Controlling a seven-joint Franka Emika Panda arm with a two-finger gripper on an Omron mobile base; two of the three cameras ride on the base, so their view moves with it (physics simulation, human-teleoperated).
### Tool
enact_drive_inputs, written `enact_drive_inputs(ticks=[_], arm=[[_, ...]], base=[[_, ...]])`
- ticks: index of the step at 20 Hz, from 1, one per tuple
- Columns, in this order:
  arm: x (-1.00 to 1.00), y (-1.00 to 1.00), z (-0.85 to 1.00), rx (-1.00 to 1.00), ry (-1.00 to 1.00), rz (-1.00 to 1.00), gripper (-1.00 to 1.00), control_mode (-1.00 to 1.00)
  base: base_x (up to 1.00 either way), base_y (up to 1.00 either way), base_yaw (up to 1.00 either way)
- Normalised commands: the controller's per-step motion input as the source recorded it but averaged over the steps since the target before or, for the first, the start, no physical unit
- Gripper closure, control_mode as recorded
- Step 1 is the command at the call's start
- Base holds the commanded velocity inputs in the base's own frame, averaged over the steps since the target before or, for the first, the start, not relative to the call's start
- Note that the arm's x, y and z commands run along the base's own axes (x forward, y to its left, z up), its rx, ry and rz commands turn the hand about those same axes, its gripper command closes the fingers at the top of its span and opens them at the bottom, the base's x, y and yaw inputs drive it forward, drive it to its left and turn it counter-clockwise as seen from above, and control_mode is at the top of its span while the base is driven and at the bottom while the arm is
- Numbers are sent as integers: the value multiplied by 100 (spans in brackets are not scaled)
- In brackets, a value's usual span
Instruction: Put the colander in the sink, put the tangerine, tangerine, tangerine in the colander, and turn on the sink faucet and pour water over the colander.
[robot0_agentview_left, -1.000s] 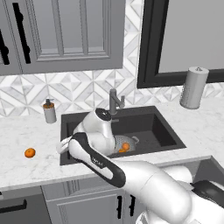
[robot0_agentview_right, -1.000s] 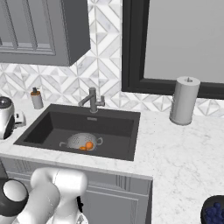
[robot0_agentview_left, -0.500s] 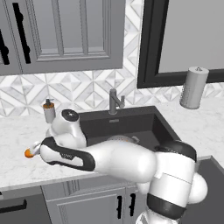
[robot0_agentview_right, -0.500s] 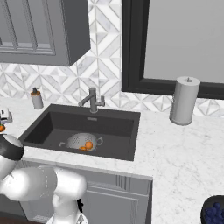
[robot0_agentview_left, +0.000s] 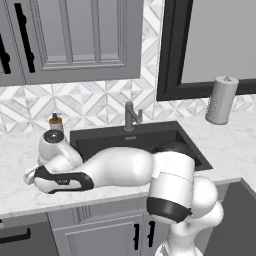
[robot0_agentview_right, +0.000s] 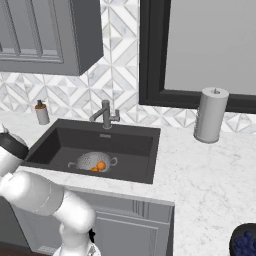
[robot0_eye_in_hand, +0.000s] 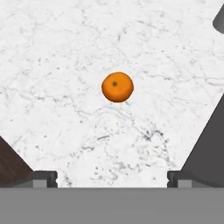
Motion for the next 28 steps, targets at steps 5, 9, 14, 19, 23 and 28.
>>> enact_drive_inputs(ticks=[5, 9, 14, 19, 23, 28], arm=[[32, 24, -27, -13, 0, 0, -100, -100], [38, 11, -24, -9, 0, 0, -100, -100], [23, 17, -32, -6, 0, 0, -100, -100], [7, 11, -33, -3, 0, 0, -100, -100], [22, 6, -16, 0, 0, 0, -100, -100], [23, 3, -17, 0, 0, 0, -100, -100]], base=[[0, 0, 0], [0, 0, 0], [0, 0, 0], [0, 0, 0], [0, 0, 0], [0, 0, 0]])
